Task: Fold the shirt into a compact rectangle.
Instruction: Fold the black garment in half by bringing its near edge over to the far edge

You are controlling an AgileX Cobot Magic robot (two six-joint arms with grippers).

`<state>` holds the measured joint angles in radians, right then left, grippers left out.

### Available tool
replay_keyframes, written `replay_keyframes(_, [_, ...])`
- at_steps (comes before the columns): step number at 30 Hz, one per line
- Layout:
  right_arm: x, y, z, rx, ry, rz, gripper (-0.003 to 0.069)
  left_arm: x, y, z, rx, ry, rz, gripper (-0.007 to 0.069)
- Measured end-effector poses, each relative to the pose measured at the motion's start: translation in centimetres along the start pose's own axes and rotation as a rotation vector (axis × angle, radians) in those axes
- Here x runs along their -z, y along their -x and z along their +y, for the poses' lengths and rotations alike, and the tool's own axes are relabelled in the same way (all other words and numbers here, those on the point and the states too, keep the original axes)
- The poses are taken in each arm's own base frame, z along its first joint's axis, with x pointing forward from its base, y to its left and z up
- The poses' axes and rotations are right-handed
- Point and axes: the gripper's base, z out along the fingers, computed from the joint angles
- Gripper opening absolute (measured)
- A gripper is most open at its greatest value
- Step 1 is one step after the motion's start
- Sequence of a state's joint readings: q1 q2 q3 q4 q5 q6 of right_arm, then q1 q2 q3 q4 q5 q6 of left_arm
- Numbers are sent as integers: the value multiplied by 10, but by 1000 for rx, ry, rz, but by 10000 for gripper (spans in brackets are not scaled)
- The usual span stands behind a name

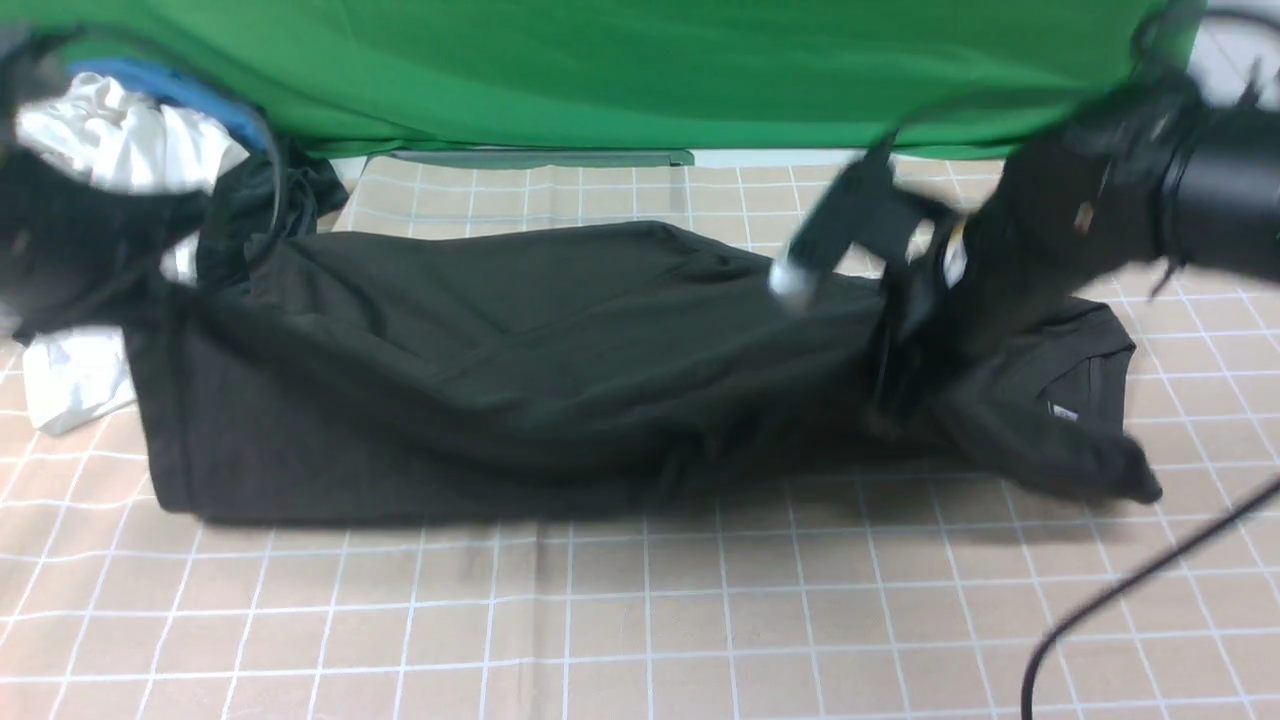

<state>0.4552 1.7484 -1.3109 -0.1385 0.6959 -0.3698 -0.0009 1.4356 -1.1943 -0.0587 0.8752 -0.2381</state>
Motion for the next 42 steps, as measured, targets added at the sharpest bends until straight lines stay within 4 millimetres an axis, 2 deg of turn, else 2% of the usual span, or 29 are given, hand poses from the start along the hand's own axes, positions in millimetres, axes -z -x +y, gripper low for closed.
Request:
replay_keyframes(1, [2,4,-9,-11,-17,-16,67,-1,6,0,4,-1,-11,34])
replay_keyframes(5, [-7,19,-40,-37,-64,-41,67,-29,42,8,76,-2,-11,34])
replay_keyframes(6, [-15,22,-46,-44,-68,-38,67,-36,55,11,97,-4,-21,34])
replay_keyframes(10, [-39,33,-64,-66,-84,-38,67,-65,82,18,160,-25,-15,34])
replay_keyframes(15, [-77,44,-75,-71,-94,-44,68,-112,102,20,196,-43,11,35])
replay_keyframes(16, [-78,45,-76,-71,-96,-48,68,-114,103,20,197,-43,12,35])
replay_keyframes(18, [-94,50,-78,-66,-111,-83,92,-133,108,22,197,-37,11,39])
replay_keyframes(20, [-99,53,-79,-62,-128,-118,137,-143,110,24,187,-28,0,57])
replay_keyframes(21, [-100,54,-79,-59,-137,-134,167,-143,113,24,182,-27,-15,68])
replay_keyframes(25, [-95,62,-85,-45,-176,-190,321,-136,127,22,133,-34,-98,195])
replay_keyframes(28, [-84,64,-87,-83,-177,-189,351,-122,135,18,96,-41,-123,290])
replay_keyframes(29, [-73,65,-89,-156,-166,-178,340,-112,138,16,54,-50,-118,332])
replay_keyframes(30, [-60,65,-88,-238,-141,-169,301,-103,138,13,10,-64,-95,342])
replay_keyframes(32, [-47,66,-86,-301,-96,-158,208,-94,134,8,-53,-96,-46,334])
replay_keyframes(34, [-33,70,-74,-339,26,-157,73,-84,125,-4,-141,-121,29,242])
replay_keyframes(38, [-36,76,-50,-373,225,-144,34,-90,100,-28,-231,-155,127,58])
replay_keyframes(40, [-44,75,-44,-383,276,-117,34,-102,84,-44,-277,-188,173,29])
replay_keyframes(42, [-48,72,-42,-387,297,-95,34,-119,57,-74,-356,-258,230,17])
